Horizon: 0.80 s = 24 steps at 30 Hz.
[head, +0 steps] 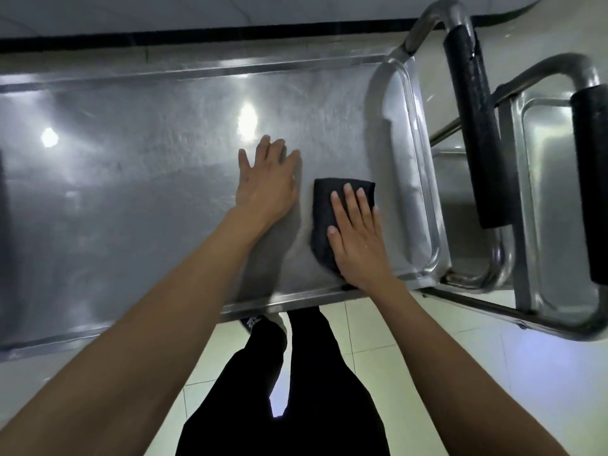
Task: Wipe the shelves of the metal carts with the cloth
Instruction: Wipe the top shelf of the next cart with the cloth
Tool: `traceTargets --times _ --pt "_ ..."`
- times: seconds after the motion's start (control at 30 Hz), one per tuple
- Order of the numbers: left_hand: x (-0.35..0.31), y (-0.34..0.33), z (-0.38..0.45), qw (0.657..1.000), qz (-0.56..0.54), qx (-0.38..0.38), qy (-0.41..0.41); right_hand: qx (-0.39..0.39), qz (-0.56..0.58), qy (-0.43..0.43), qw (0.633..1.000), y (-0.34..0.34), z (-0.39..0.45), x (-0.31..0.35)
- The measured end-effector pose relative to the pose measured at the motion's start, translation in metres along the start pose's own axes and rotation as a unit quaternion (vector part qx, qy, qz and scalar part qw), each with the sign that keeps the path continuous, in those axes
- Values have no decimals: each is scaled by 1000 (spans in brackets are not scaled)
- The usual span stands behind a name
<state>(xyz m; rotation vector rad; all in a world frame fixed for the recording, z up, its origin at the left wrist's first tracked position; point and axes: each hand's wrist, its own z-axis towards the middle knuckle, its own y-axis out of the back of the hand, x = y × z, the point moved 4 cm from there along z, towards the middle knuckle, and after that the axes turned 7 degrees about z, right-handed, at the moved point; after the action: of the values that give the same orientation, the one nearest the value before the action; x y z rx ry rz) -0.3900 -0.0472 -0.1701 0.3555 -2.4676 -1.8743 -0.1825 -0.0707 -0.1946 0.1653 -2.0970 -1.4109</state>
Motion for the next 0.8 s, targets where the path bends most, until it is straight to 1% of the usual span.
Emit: traceTargets --times 0.13,0.23,0.43,0.53,0.67,0.8 --pt "-4 9 20 999 -14 -1 32 11 0 30 1000 21 57 -12" --pt "-8 7 20 998 -23 -2 55 9 3 27 1000 37 111 -13" --pt "-5 0 23 998 1 1 64 -10 -9 40 999 69 240 2" --pt "-1 -3 25 998 10 10 63 -19 -19 46 999 78 284 6" --pt "-3 -3 29 998 5 14 66 -21 -15 49 998 80 292 5" --pt "-7 -2 27 998 6 17 67 -19 0 34 999 69 245 1"
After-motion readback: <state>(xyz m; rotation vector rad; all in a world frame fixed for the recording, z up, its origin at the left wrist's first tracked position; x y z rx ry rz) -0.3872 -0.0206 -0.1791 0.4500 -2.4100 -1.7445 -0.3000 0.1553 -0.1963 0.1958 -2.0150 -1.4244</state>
